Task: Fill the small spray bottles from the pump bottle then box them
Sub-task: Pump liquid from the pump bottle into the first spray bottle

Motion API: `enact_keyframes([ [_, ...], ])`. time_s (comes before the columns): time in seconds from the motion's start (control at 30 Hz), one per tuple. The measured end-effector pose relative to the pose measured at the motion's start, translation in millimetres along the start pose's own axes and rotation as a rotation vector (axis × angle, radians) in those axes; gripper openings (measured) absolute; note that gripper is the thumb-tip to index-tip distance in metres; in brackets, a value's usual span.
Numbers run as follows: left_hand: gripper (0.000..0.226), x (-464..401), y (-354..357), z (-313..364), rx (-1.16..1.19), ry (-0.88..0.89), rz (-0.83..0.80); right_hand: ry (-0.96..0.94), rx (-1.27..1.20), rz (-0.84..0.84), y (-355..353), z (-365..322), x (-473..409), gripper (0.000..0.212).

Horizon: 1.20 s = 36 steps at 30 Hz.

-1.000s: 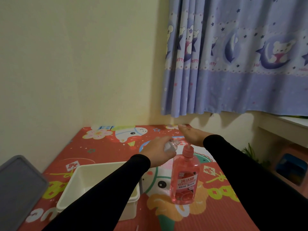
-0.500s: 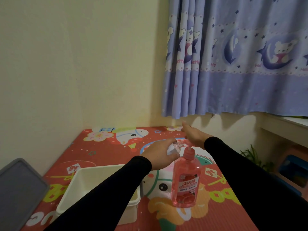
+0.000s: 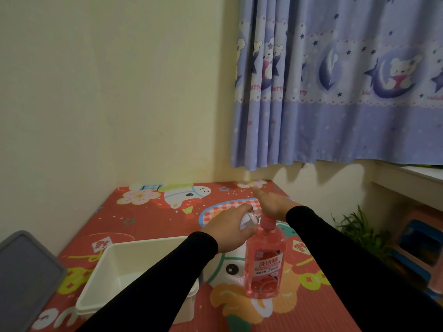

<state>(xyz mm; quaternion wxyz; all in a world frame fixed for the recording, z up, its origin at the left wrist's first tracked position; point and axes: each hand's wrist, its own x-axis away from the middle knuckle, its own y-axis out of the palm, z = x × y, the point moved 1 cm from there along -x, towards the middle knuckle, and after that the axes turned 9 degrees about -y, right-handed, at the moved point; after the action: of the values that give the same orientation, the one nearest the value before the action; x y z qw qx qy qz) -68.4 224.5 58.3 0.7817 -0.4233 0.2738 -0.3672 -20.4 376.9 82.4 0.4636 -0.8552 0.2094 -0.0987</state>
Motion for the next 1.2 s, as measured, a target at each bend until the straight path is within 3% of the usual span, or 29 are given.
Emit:
enact_keyframes([
  [0.17, 0.044, -4, -11, 5, -0.062, 0.002, 0.043, -0.067, -0.141, 0.055, -14, -6, -4, 0.052],
  [0.27, 0.036, -6, -10, 6, -0.083, -0.004, 0.030, -0.034, -0.089, 0.035, -9, -2, -8, 0.043],
  [0.43, 0.046, -1, 0, 0, -0.043, -0.007, -0.024, -0.020, -0.020, 0.014, 3, 2, -9, 0.060],
  [0.6, 0.046, -1, -9, 5, -0.057, 0.010, -0.019, -0.037, -0.015, -0.009, -7, -6, 1, 0.047],
  [0.8, 0.048, -2, -12, 7, -0.077, 0.019, 0.015, -0.046, -0.037, 0.004, -8, -6, -2, 0.045],
  [0.97, 0.059, 0, -4, 1, -0.047, 0.008, -0.036, -0.038, -0.010, -0.001, 2, -3, -1, 0.060],
  [1.2, 0.056, -1, -18, 9, -0.096, 0.037, 0.011, -0.031, -0.076, 0.028, -10, -7, 0, 0.046],
])
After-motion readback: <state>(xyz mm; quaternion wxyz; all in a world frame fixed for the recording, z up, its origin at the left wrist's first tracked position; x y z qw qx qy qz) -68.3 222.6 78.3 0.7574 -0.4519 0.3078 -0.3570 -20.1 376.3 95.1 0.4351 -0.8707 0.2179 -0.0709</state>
